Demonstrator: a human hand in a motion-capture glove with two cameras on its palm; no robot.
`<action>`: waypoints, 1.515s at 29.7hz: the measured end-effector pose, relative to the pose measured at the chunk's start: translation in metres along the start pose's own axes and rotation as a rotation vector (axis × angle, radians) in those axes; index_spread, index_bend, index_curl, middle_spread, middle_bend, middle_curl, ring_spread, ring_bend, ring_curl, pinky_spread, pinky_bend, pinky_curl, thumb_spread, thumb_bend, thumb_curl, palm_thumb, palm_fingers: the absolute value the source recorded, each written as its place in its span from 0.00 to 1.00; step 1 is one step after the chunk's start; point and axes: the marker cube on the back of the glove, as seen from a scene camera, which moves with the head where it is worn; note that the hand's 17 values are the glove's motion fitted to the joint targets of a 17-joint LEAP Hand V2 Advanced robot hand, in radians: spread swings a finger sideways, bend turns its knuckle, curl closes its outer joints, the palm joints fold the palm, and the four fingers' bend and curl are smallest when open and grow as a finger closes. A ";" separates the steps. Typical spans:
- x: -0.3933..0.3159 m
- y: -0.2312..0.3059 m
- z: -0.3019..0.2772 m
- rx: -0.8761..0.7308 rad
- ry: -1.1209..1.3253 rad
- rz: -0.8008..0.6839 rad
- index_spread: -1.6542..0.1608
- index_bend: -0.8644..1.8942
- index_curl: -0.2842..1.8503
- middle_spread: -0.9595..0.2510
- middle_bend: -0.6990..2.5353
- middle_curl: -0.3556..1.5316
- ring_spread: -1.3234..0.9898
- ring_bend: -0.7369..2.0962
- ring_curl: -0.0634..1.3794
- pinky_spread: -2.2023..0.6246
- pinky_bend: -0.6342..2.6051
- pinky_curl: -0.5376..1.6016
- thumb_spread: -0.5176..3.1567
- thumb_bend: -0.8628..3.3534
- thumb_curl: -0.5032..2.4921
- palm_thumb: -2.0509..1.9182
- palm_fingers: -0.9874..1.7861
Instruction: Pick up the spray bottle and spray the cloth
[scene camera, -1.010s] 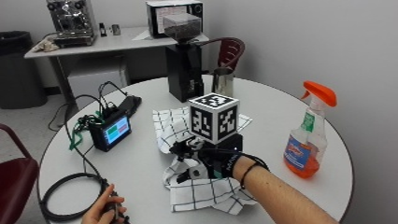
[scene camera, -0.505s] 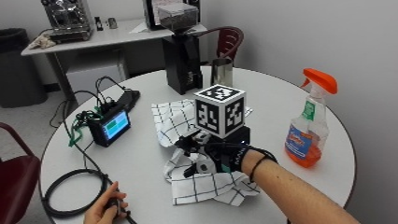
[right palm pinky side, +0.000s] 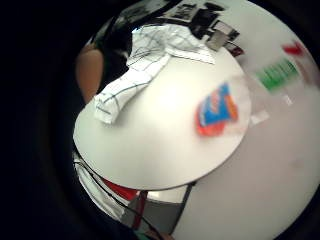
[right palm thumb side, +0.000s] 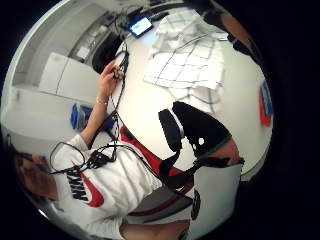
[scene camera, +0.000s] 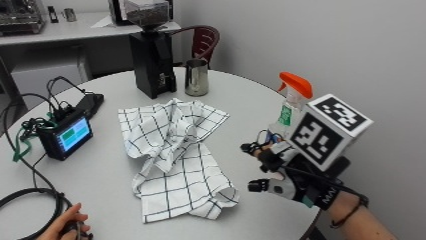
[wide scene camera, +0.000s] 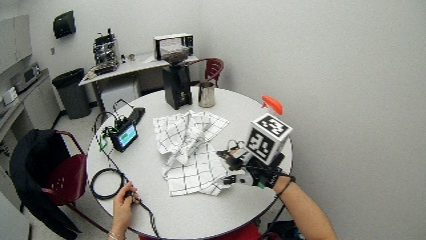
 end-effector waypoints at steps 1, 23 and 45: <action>0.011 0.009 -0.004 0.036 0.000 0.035 0.70 0.35 0.23 0.76 0.32 0.35 0.57 0.39 0.23 0.84 0.30 0.38 0.46 0.23 0.24 0.65 0.60; 0.163 -0.048 0.029 0.267 -0.908 0.364 0.72 0.34 0.23 0.74 0.32 0.38 0.55 0.43 0.29 0.82 0.29 0.41 0.41 0.20 0.25 0.64 0.63; 0.135 -0.091 -0.040 0.094 -0.819 0.352 0.76 0.37 0.25 0.70 0.39 0.43 0.53 0.47 0.33 0.81 0.24 0.38 0.40 0.21 0.30 0.73 0.77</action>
